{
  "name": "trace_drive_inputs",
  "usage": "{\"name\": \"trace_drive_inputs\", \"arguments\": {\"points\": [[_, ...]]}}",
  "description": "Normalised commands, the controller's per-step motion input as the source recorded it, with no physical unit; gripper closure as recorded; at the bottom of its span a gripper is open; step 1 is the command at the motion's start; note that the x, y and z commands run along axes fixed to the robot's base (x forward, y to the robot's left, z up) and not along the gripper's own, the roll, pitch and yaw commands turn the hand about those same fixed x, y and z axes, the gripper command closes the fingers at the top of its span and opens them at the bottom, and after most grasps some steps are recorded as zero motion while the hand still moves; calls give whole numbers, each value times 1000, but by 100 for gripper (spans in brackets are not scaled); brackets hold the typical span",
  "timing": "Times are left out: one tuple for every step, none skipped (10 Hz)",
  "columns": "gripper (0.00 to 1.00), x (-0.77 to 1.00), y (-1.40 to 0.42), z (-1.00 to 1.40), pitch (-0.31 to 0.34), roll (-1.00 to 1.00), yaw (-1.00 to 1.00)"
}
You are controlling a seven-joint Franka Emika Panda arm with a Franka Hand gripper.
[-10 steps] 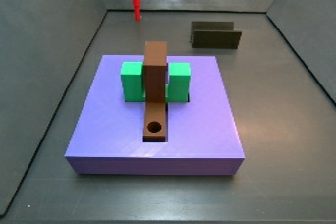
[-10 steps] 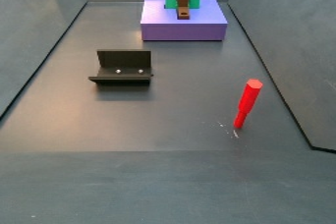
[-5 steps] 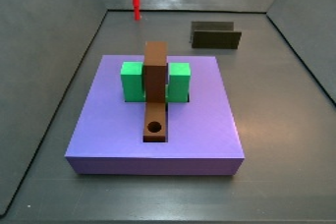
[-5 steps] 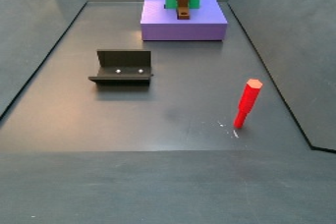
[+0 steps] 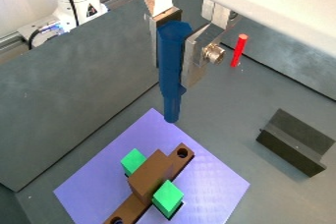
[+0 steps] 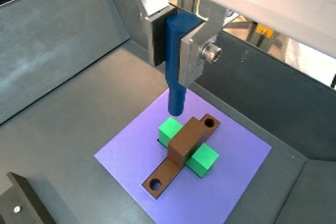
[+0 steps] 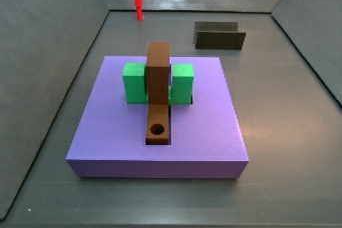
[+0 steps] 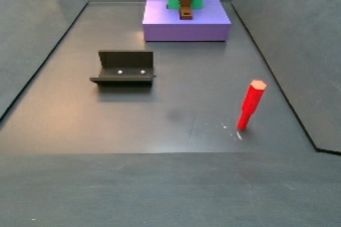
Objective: Pick up the blue object. Move up. Move to above the board. Insert the blue object.
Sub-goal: Insert the blue object.
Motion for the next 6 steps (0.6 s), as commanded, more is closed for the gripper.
{"name": "trace_drive_inputs", "arguments": {"points": [[100, 17, 0, 0, 0, -13, 0], [100, 74, -9, 0, -6, -14, -11], [100, 103, -74, 0, 0, 0, 0], [100, 51, -86, 0, 0, 0, -3], [100, 160, -31, -26, 3, -3, -80], [100, 183, -137, -163, 0, -84, -91]]}}
